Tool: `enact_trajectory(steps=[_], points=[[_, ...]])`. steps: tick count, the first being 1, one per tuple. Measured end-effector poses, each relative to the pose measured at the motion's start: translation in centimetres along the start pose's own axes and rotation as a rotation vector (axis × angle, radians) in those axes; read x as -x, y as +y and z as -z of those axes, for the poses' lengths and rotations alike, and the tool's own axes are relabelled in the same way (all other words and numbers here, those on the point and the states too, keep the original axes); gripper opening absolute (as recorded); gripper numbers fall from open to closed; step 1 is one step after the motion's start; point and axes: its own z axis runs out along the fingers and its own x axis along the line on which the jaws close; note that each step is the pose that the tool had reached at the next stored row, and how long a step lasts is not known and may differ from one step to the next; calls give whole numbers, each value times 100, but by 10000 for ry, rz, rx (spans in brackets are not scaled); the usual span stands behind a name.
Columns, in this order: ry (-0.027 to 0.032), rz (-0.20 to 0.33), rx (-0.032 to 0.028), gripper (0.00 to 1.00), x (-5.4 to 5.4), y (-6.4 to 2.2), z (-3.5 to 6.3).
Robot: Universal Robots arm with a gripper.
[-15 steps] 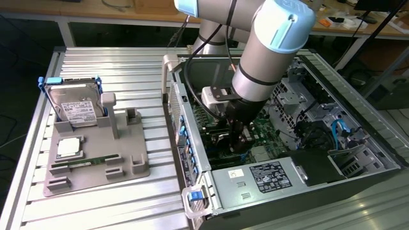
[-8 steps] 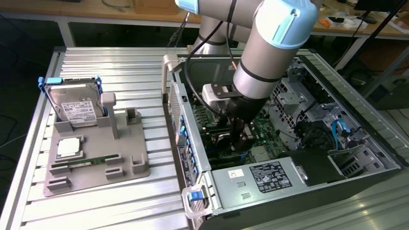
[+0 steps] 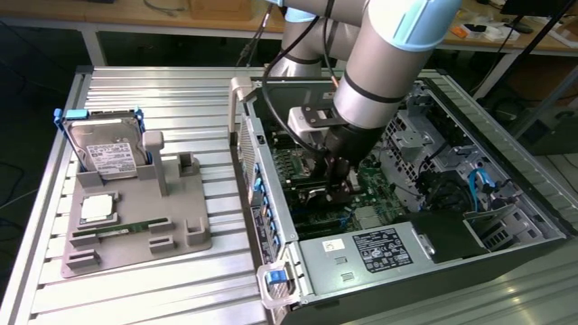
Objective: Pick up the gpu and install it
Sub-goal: 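Insert the gpu into the slot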
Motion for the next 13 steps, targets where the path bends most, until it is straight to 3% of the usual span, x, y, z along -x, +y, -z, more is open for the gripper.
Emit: enact_trajectory(steps=[5,7,10,13], points=[[2,0,1,32,0,1,9],[3,0,2,32,0,1,12],[3,0,1,14,1,1,39],[3,0,1,11,4,2,86]])
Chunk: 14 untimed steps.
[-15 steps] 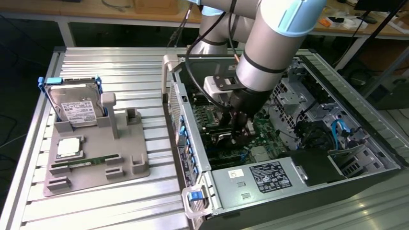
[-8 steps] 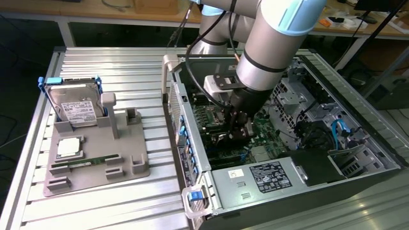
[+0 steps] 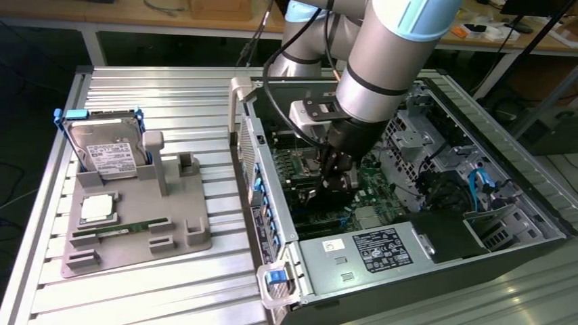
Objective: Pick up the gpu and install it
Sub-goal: 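Insert the gpu into the slot, then press down on the gpu until it lock into place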
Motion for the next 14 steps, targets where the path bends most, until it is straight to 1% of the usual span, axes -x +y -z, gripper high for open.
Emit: enact_trajectory(steps=[3,14], points=[[0,0,0,11,5,0,31],[0,0,0,11,6,10,33]])
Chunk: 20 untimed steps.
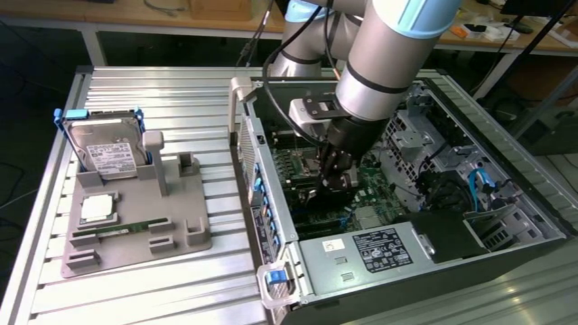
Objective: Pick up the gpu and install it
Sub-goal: 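Press down on the gpu until it lock into place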
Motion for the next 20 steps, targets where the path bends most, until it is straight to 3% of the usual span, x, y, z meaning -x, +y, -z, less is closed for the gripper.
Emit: enact_trajectory(steps=[7,12,17,20], points=[[-1,0,-1,11,0,24,-1],[-11,0,-8,11,2,155,-4],[-41,1,-19,11,4,353,-8],[-40,4,-22,11,8,364,20]])
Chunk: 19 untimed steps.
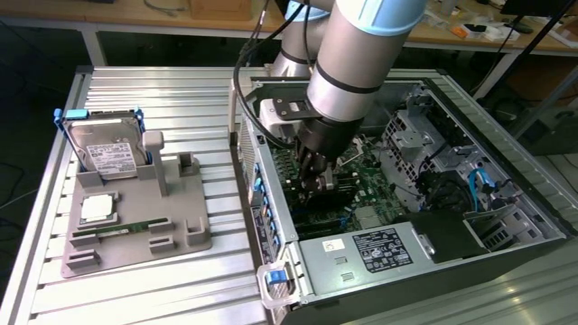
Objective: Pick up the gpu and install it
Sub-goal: 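Press down on the gpu until it lock into place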
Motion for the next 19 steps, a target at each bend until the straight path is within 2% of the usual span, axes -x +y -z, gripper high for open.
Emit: enact_trajectory(steps=[3,4,5,7,15,16,17,18,19], points=[[18,-2,14,11,6,-1,99],[15,-4,69,11,7,-13,107],[14,-9,195,11,6,-27,108],[10,-18,511,11,6,-53,109],[-9,-61,1890,11,4,-168,111],[-14,-70,2230,11,3,-204,111],[-16,-83,2596,11,4,-242,113],[-17,-91,2789,11,5,-247,115],[-20,-88,2788,11,15,-209,118]])
